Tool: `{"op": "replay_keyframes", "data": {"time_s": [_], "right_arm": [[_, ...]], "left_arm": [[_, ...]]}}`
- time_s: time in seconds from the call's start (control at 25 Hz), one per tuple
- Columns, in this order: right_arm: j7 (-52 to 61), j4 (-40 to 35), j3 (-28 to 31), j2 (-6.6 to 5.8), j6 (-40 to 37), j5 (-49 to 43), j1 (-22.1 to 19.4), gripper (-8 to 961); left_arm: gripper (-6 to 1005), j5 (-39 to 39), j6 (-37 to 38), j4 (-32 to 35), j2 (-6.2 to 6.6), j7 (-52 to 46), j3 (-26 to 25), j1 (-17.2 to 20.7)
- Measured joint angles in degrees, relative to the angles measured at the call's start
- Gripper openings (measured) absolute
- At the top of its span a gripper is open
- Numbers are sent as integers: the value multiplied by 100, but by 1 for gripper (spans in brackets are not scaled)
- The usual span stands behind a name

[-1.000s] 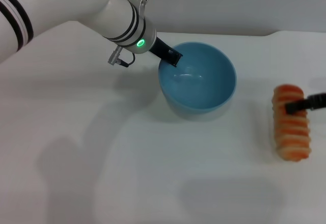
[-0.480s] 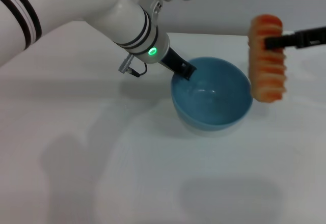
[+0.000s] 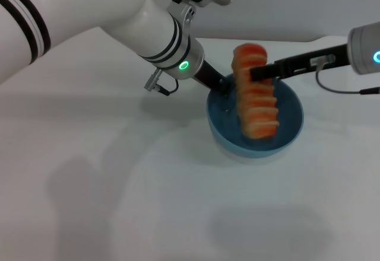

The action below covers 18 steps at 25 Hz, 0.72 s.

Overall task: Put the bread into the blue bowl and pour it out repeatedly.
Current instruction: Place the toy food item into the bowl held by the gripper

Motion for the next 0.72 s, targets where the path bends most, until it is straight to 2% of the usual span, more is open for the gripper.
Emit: {"op": "replay_keyframes", "data": {"time_s": [0.2,0.44,0.64,0.72], "right_arm": [[-27,188,-114,8,140,174,16,240],[-519,169,-155,-6,193,966,-277,288],[-680,50,-116,-23,167,1226,-534,481],[-680,-23,-110,-28,143,1228,-618,477]], "left_arm": [[-1,-8,-70,-32,0,3,2,24],[0,-10,-133,-51,0,34,2,66],[0,-19,-170,-57,5,79,-14,92],[-1,-21,-197,-61,12,80,-21,95]]}}
